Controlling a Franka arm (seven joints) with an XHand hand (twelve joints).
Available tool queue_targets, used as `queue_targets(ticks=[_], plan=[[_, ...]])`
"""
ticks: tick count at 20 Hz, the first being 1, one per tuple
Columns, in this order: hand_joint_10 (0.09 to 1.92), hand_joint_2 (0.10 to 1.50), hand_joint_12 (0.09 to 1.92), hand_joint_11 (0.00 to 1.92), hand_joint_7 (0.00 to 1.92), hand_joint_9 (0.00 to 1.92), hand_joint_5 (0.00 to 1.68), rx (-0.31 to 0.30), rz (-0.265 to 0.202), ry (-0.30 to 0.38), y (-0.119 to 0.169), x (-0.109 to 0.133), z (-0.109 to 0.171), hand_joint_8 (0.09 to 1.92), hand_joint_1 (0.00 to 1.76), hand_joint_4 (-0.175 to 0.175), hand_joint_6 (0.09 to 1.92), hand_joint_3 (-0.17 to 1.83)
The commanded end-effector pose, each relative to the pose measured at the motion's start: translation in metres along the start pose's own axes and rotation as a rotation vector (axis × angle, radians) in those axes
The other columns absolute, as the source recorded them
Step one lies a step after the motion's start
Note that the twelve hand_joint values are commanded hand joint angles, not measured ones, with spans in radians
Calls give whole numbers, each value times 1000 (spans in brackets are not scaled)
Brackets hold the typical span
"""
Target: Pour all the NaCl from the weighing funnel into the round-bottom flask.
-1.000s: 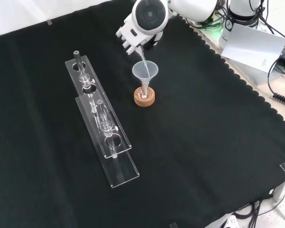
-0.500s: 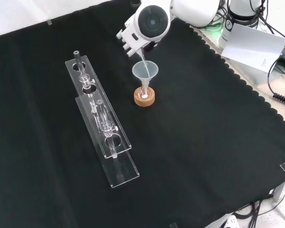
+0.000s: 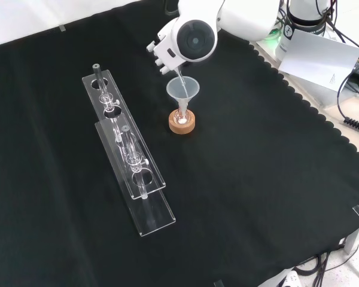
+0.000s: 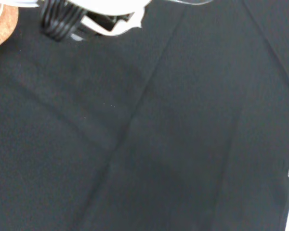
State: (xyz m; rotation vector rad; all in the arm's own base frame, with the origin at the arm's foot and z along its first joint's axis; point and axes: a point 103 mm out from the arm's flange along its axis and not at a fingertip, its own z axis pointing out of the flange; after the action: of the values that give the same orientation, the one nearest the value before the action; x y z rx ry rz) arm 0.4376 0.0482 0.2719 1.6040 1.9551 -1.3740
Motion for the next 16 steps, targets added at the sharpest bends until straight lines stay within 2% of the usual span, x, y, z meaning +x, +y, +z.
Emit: queue_targets(ticks=[1, 16], plan=[[397, 708, 984, 917, 898, 1104, 1114, 9, 5, -32, 0, 2, -6, 733, 1107, 86, 967, 703], [395, 707, 981, 918, 897, 1104, 1114, 11, 8, -103, -5, 9, -18, 732, 1107, 87, 967, 703]])
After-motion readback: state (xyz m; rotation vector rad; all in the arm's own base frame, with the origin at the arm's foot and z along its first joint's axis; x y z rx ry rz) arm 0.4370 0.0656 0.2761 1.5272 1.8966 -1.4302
